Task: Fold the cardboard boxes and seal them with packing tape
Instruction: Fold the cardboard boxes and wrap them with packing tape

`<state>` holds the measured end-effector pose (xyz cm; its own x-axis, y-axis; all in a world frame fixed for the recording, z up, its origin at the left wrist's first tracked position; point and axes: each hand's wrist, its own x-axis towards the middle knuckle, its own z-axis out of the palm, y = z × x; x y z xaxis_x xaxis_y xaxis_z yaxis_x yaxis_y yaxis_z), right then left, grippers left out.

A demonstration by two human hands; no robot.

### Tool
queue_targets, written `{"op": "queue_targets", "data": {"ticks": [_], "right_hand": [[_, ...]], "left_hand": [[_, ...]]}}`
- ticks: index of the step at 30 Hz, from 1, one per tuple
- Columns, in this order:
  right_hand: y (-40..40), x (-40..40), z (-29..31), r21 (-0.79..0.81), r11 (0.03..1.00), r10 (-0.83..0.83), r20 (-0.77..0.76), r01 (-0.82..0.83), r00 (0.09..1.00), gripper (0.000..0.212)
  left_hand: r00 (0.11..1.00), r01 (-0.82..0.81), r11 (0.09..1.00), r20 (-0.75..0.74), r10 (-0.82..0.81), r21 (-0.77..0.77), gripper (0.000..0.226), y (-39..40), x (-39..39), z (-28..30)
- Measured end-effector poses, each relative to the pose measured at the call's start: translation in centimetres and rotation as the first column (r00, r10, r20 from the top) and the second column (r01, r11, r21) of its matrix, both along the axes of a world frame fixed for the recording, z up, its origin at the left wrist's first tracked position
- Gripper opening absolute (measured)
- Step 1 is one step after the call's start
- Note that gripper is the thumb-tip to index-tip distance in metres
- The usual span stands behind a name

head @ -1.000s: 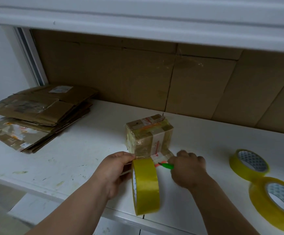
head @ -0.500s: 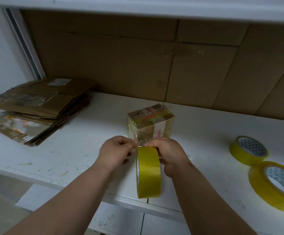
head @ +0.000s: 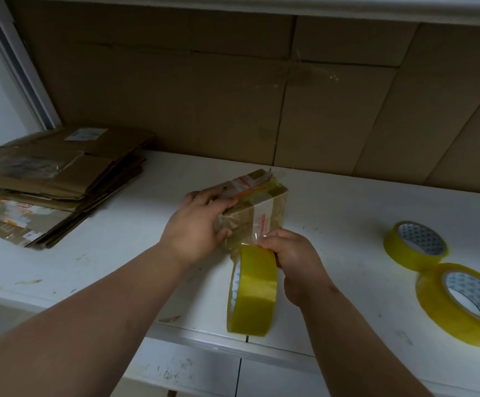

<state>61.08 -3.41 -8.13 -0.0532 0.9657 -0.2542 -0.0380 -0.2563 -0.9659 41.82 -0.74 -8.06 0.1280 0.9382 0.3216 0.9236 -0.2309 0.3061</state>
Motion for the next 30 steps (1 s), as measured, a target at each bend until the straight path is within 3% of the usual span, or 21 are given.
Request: {"op": "queue_targets", "data": {"ticks": [6,9,12,15,16,18,20,26,28,30], "right_hand": [[0.2,1.7,-0.2,-0.058,0.996,-0.071,-0.164,0.063,0.984,0.013],[0.8,2.4,0.4,-0.014,0.999,-0.054,-0.172,0.052,0.984,0.014],[1.5,2.3,1.1,0.038,0.999,-0.016,-0.117,0.021,0.993,0.014],[1.9,1.4,1.2,0.031,0.999,0.013,-0.089,-0.010,0.996,0.003],[1.8,1.2,1.2,0.020,1.000,0.002,-0.089,-0.001,0.996,0.008],[1.9,1.2,1.0,0.025,1.000,0.007,-0.090,-0.004,0.996,0.001],[2.1,1.6,0.7,0.047,0.999,0.002,-0.090,0.002,0.996,0.015],[2.9,2.0,1.3,0.126,0.992,-0.013,-0.034,0.017,0.999,0.020],[3.5,2.2,1.6,0.163,0.986,-0.032,-0.017,0.035,0.999,0.021],[4.0,2.4,1.9,0.153,0.986,-0.070,0.000,0.070,0.998,0.018]], "left_hand": [[0.998,0.029,0.996,0.054,-0.034,0.084,0.064,0.2,0.1,-0.8],[0.995,0.045,0.999,0.095,-0.043,-0.017,0.068,0.2,-0.4,-0.2],[1.000,-0.001,0.997,0.007,0.001,-0.082,0.080,0.4,0.0,0.8],[0.998,-0.061,0.998,-0.013,0.061,0.030,0.053,0.4,1.4,0.9],[0.997,-0.073,0.996,0.000,0.073,0.059,0.047,0.2,1.7,0.6],[0.996,-0.084,0.993,0.034,0.081,0.084,0.044,-0.1,2.0,0.1],[0.995,-0.081,0.993,0.063,0.076,0.090,0.046,-0.1,1.9,-0.1],[0.986,0.072,0.997,0.153,-0.066,-0.035,0.061,-0.2,-0.3,0.6],[0.964,0.161,0.982,0.231,-0.136,-0.096,0.061,-0.4,-1.7,1.0],[0.966,0.179,0.978,0.205,-0.155,-0.105,0.056,-0.2,-2.6,1.3]]}}
